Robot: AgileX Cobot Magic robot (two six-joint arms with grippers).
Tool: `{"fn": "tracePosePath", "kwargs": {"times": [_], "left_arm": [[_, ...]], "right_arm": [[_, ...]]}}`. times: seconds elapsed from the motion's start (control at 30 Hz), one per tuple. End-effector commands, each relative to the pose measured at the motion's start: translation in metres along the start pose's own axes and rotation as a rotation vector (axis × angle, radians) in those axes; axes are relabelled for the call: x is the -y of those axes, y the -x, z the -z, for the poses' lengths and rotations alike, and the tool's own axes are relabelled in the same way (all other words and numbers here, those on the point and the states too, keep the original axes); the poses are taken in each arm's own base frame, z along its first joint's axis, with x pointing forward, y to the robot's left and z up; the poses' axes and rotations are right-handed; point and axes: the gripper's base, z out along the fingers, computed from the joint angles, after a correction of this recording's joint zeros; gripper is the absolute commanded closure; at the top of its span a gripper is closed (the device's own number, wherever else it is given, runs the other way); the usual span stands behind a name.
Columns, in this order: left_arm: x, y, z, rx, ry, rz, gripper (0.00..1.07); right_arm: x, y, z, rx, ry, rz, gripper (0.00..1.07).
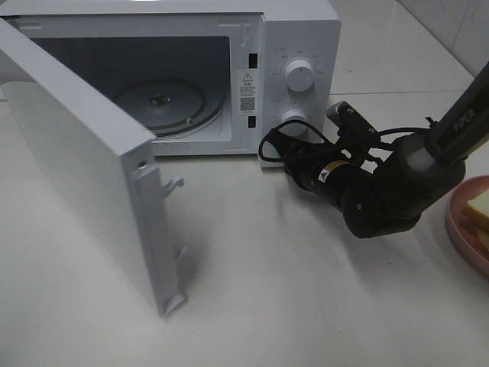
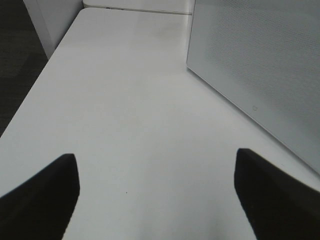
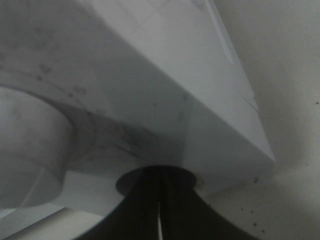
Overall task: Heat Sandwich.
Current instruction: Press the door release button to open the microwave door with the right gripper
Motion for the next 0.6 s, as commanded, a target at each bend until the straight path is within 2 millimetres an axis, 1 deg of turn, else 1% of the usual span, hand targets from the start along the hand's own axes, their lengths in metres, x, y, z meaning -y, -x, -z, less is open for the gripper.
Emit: {"fn": "tracePosePath", "kwargs": {"times": [0.03, 0.6], "left_arm": [[0.0002, -0.0009, 0.0014, 0.026, -0.005, 0.001, 0.26], [0.0002, -0.0009, 0.0014, 0.026, -0.005, 0.001, 0.26]], "right_arm": [[-0.0094, 0.0448, -0.0088, 0.3, 0.1, -0.079, 1.07], [-0.0117, 0.0448, -0.0085, 0.293, 0.116, -0.066, 1.07]]}}
